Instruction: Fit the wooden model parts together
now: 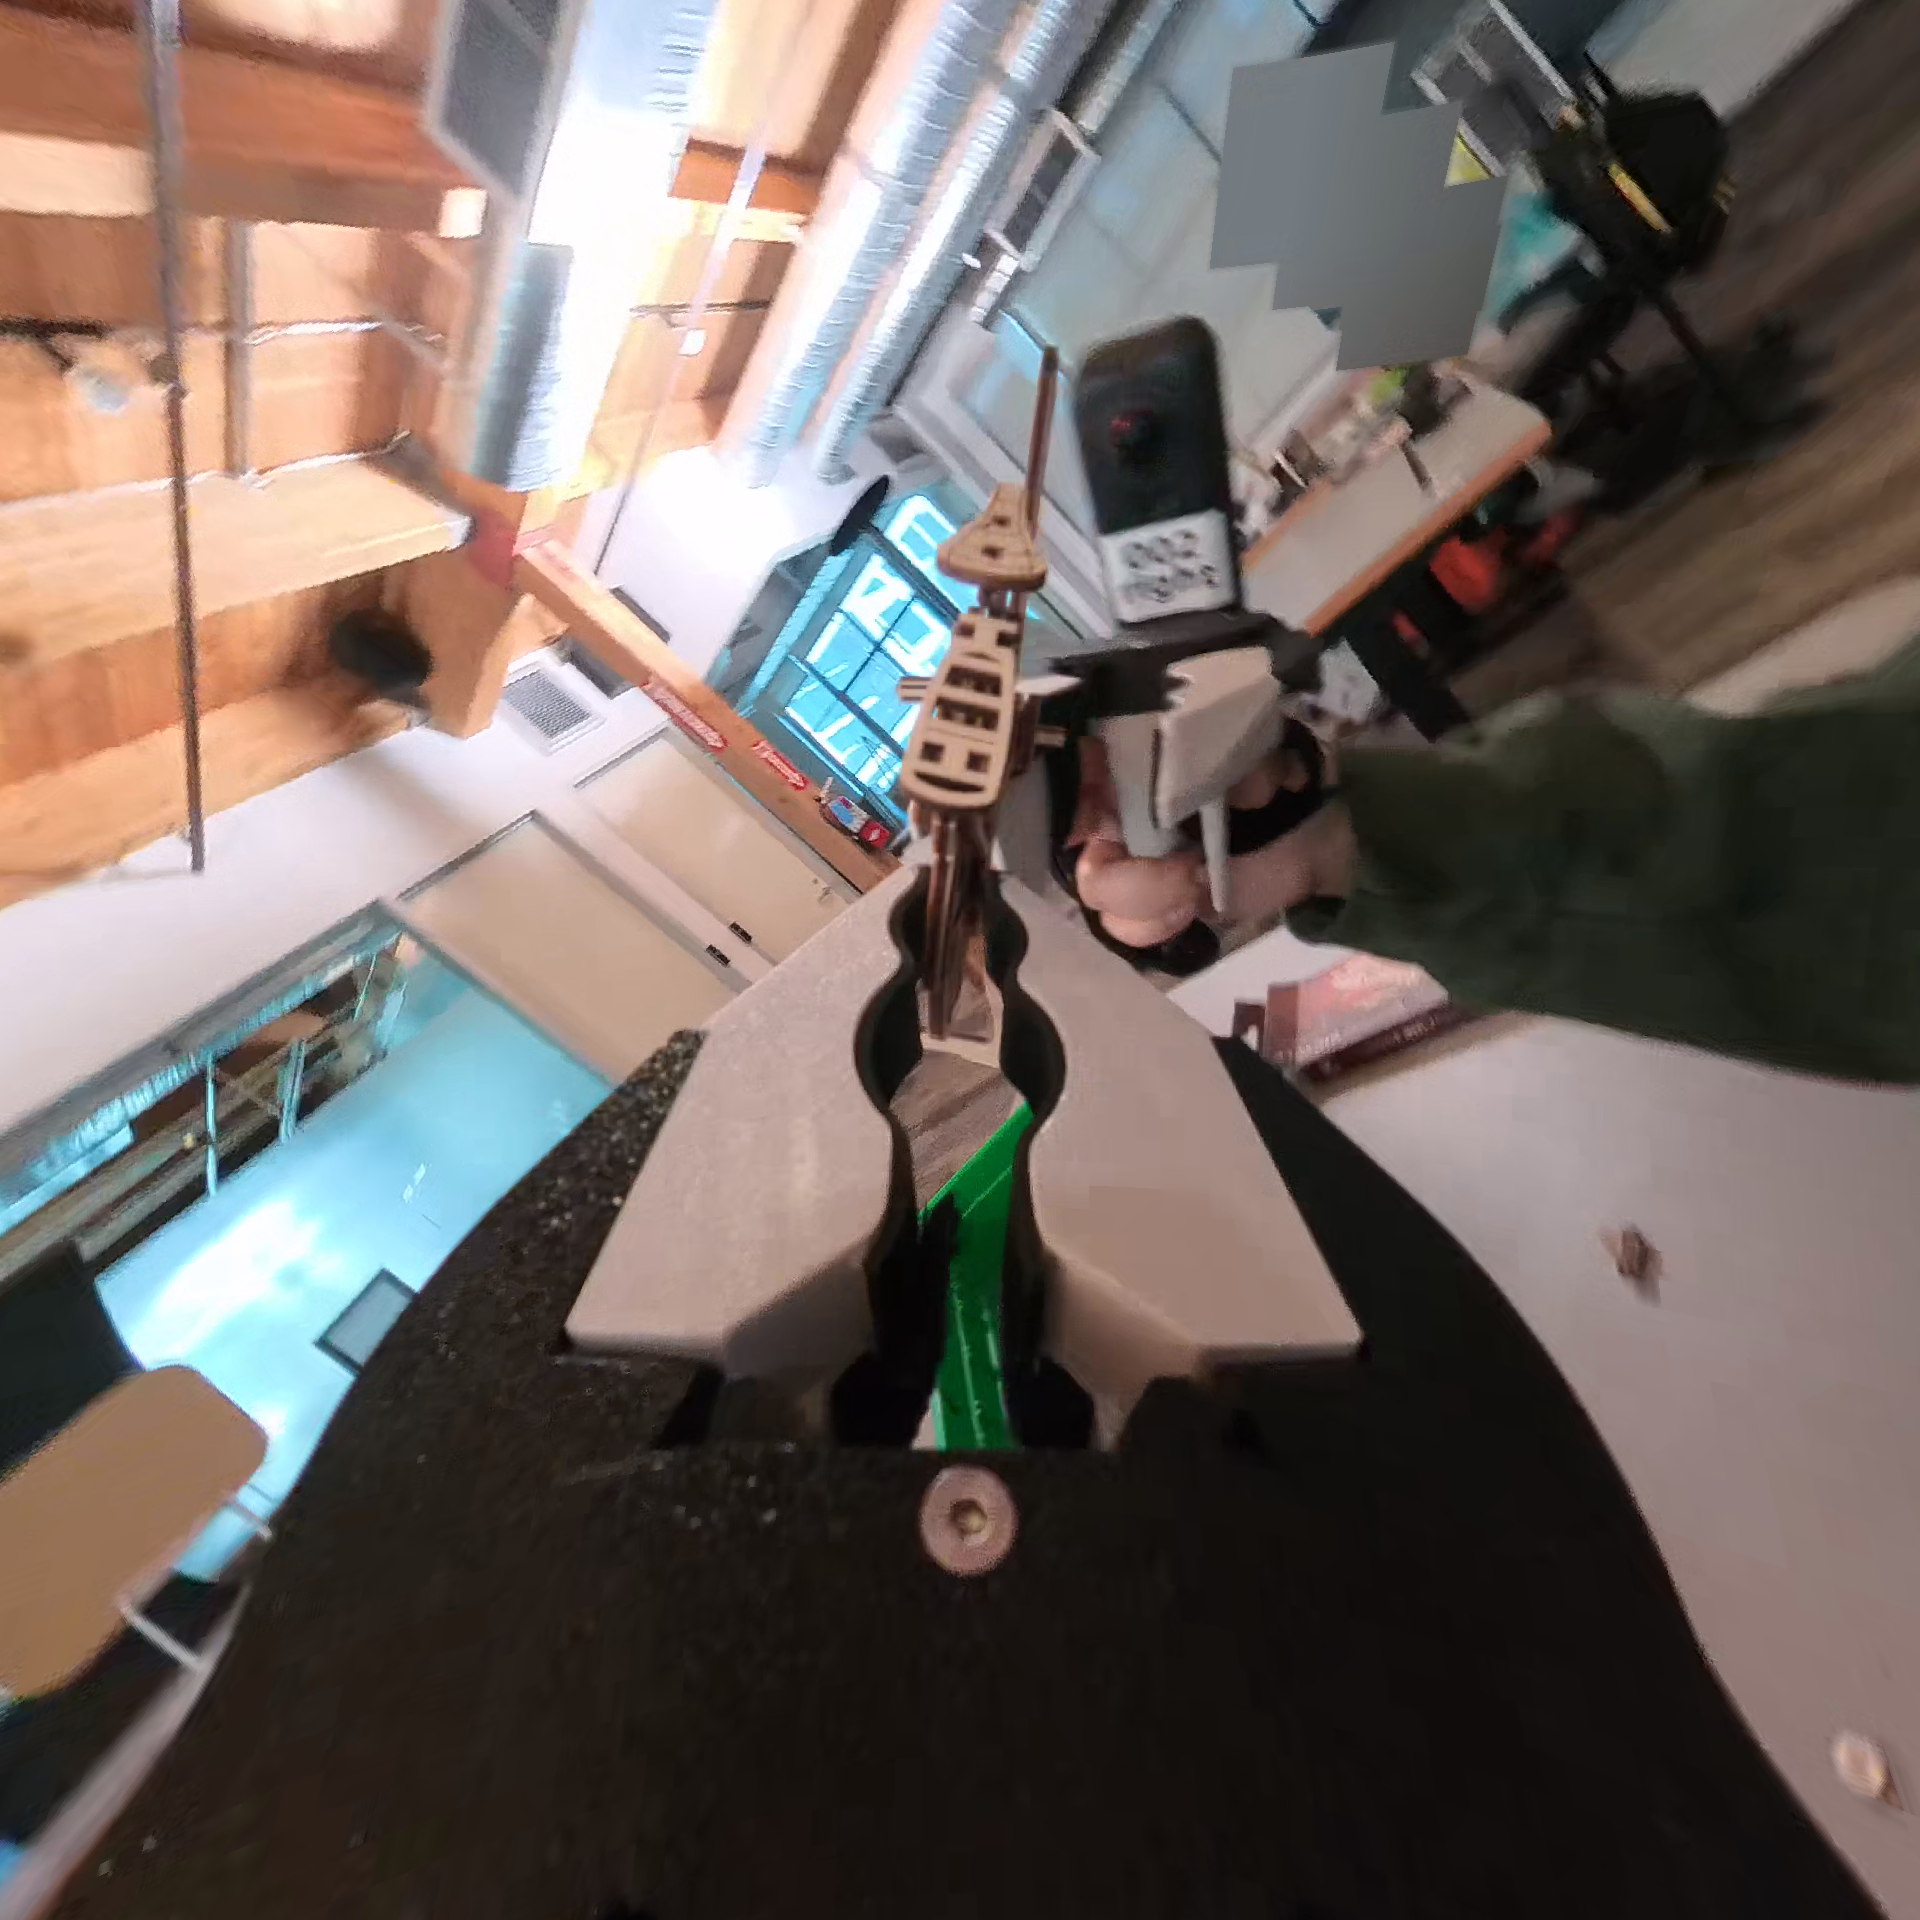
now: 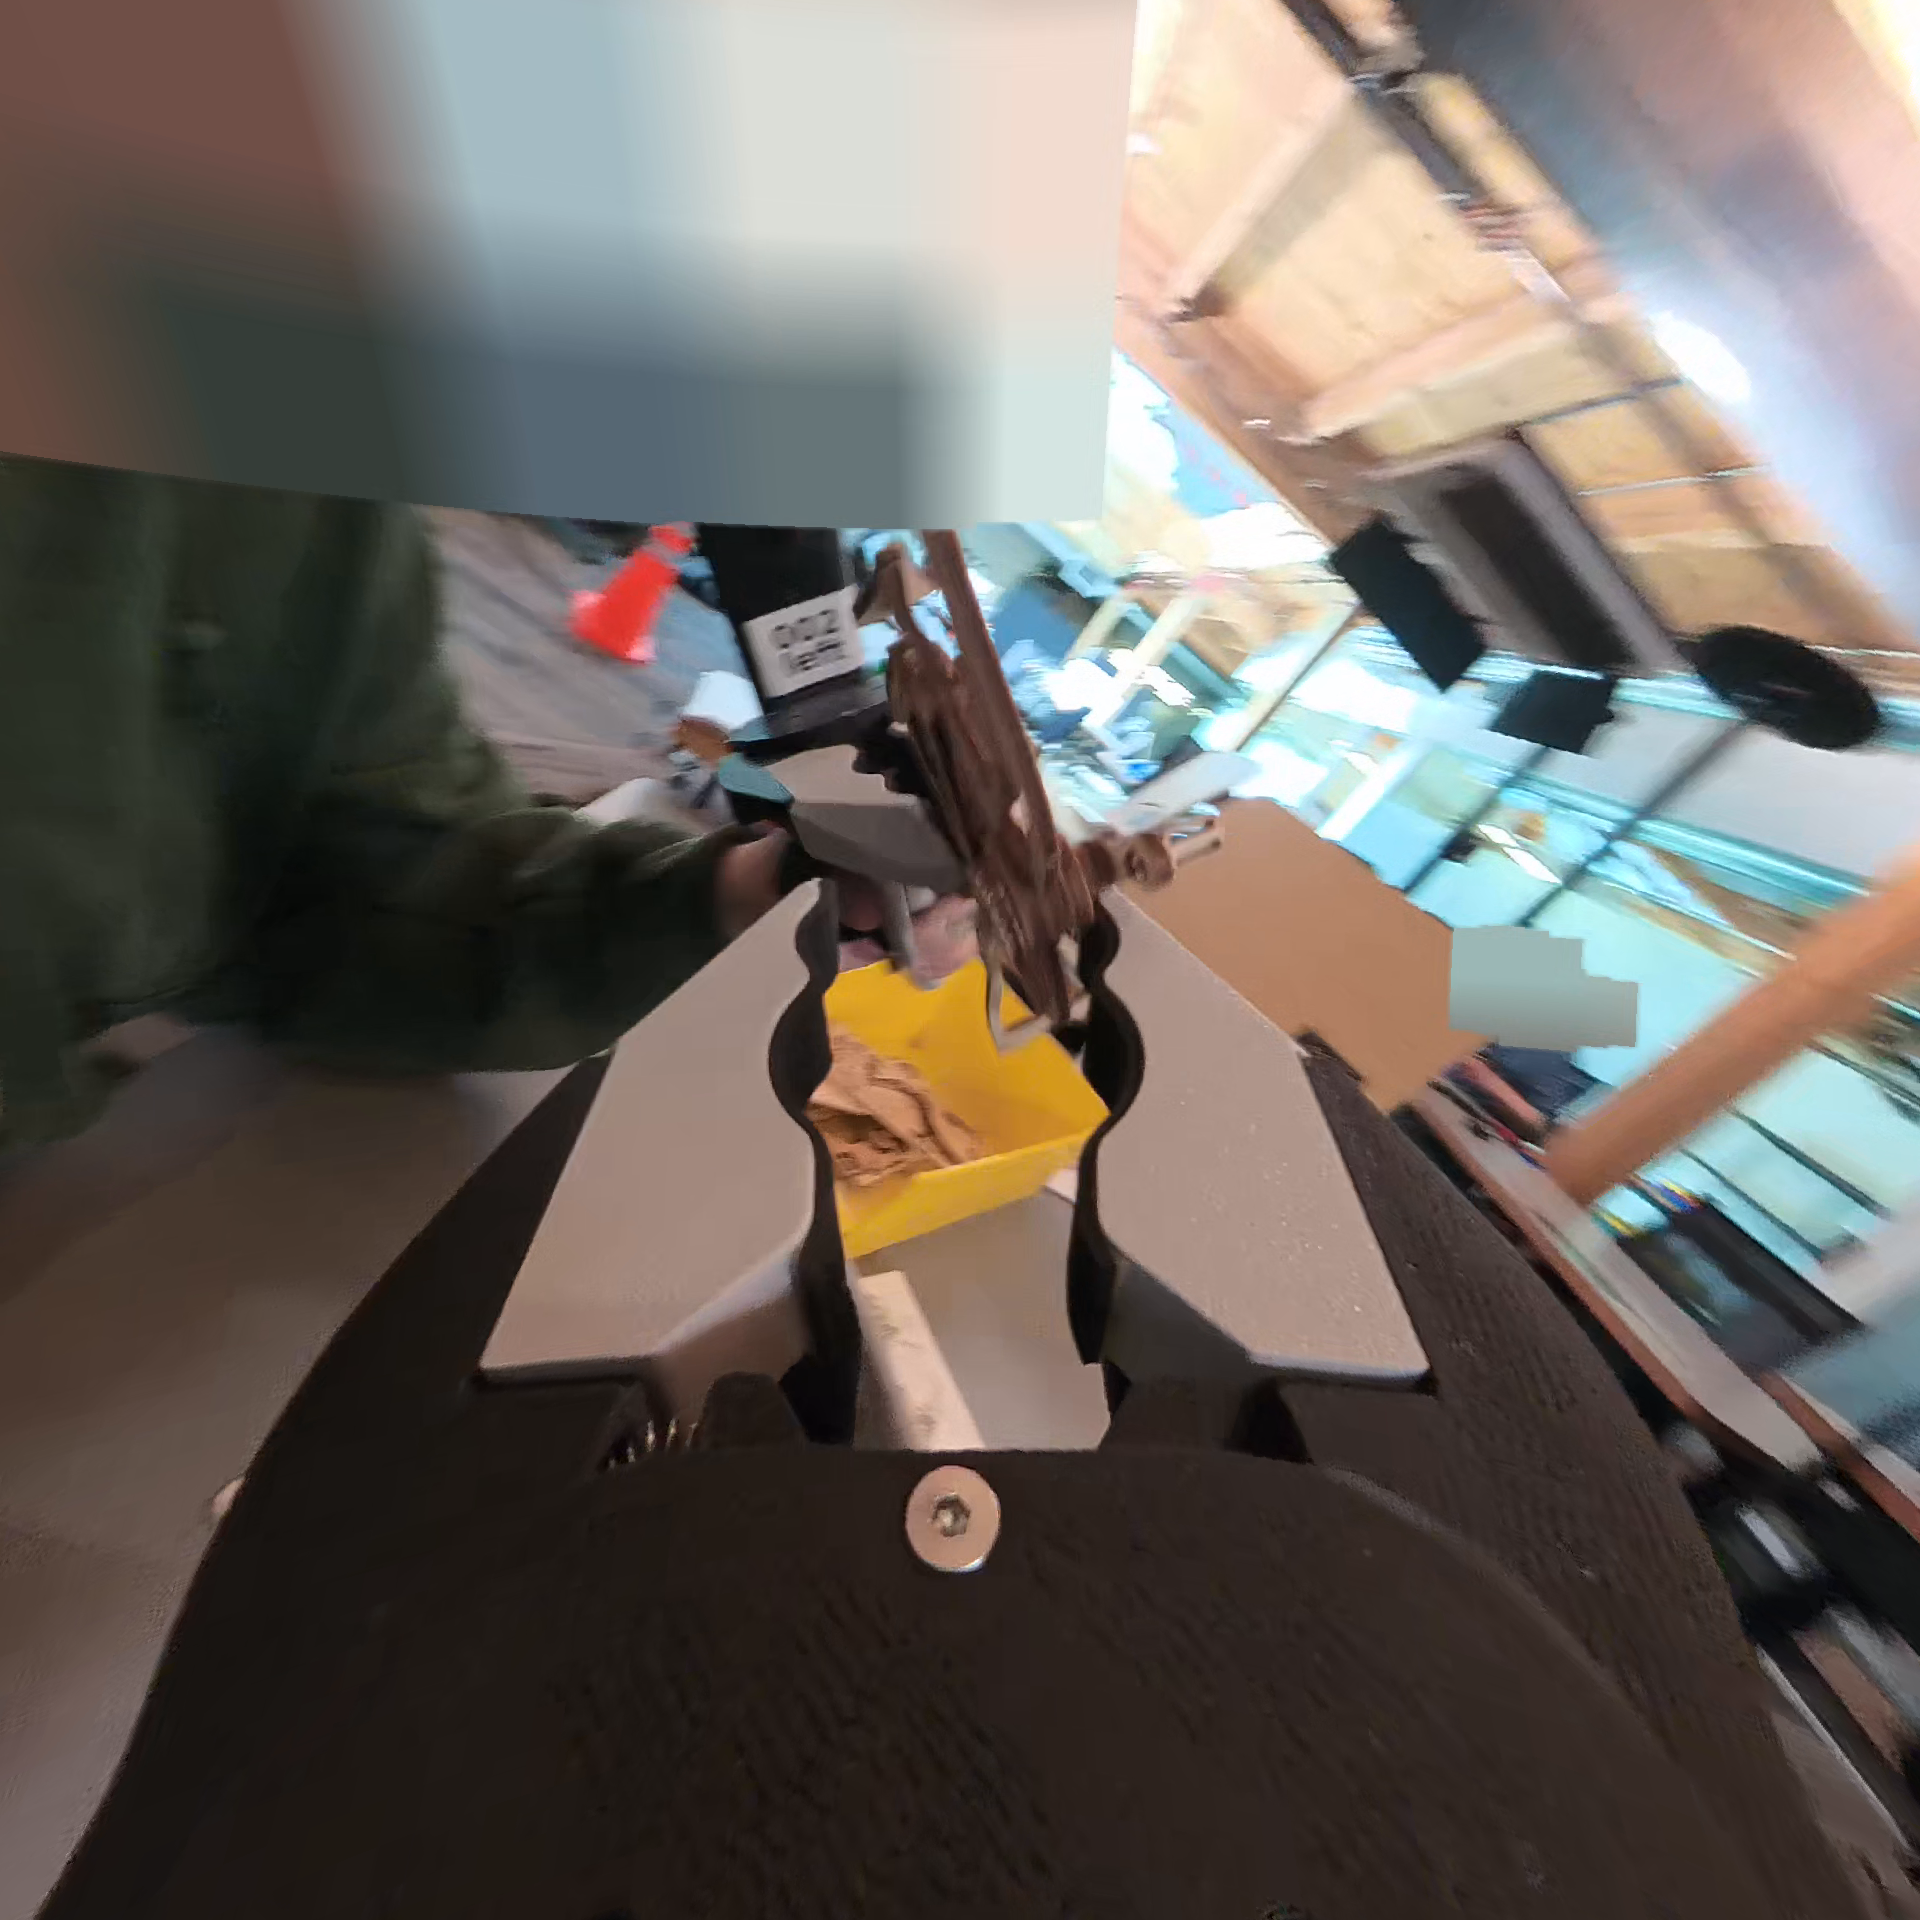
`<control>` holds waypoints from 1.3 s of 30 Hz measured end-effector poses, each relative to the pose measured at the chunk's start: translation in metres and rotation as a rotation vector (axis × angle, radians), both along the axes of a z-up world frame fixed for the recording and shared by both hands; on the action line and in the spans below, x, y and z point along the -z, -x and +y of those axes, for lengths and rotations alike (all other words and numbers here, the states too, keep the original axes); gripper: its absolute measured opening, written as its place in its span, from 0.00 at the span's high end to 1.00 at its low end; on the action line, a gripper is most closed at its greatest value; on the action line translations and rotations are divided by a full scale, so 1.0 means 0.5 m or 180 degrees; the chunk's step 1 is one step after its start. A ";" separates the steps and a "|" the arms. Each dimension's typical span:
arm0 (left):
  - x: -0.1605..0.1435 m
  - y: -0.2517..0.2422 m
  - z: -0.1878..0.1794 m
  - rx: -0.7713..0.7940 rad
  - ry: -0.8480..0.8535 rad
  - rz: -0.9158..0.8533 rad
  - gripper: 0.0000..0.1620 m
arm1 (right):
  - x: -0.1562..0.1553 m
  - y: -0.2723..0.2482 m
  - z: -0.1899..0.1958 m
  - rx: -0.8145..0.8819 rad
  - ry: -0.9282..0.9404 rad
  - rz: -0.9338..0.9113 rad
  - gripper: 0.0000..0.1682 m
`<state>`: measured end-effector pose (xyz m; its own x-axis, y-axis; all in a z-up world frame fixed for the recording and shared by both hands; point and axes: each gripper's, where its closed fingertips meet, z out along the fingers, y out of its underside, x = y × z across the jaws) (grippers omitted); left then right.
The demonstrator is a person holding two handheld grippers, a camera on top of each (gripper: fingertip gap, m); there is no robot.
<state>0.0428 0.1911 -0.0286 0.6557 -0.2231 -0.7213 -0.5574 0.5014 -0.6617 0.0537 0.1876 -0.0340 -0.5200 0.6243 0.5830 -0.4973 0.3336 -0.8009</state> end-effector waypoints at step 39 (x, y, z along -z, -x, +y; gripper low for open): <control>0.156 0.171 -0.070 0.0812 0.1391 -0.3993 0.96 | 0.031 -0.033 0.111 0.2417 -0.0441 0.0445 0.84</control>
